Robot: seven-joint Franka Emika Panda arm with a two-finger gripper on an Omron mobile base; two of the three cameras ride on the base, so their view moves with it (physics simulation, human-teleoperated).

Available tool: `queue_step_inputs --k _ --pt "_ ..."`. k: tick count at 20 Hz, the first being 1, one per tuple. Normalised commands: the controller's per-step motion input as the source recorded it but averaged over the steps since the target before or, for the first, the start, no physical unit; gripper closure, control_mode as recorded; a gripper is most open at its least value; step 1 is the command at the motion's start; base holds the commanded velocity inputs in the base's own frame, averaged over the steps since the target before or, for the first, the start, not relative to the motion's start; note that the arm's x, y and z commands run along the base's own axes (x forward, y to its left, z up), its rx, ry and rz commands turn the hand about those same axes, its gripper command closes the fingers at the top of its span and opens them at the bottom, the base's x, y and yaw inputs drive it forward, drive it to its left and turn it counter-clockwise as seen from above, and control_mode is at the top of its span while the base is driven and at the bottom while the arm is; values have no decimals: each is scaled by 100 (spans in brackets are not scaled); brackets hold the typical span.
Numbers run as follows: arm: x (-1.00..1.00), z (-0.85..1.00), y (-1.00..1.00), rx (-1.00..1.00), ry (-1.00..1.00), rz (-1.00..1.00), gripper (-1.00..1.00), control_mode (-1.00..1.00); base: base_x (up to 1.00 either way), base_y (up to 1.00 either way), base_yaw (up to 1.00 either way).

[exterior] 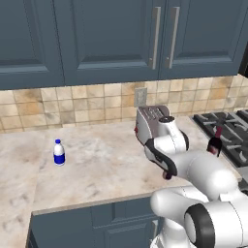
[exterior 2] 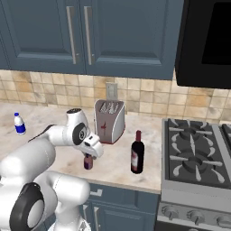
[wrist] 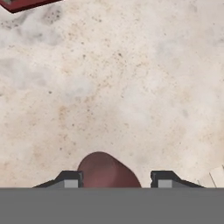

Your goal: Place the drinks on the dining counter in a tight cluster.

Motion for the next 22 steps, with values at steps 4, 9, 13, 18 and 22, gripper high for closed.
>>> queue_step_inputs --k 4,9,13,18,22 --pt "-17 40 0 0 0 0 100 -100 0 0 0" --pt "-31 37 0 0 1 0 100 -100 0 0 0" --pt "-36 28 1 0 0 0 100 -100 0 0 0" --pt "-34 26 2 0 0 0 100 -100 0 0 0" --pt "-34 32 5 0 1 0 100 -100 0 0 0"
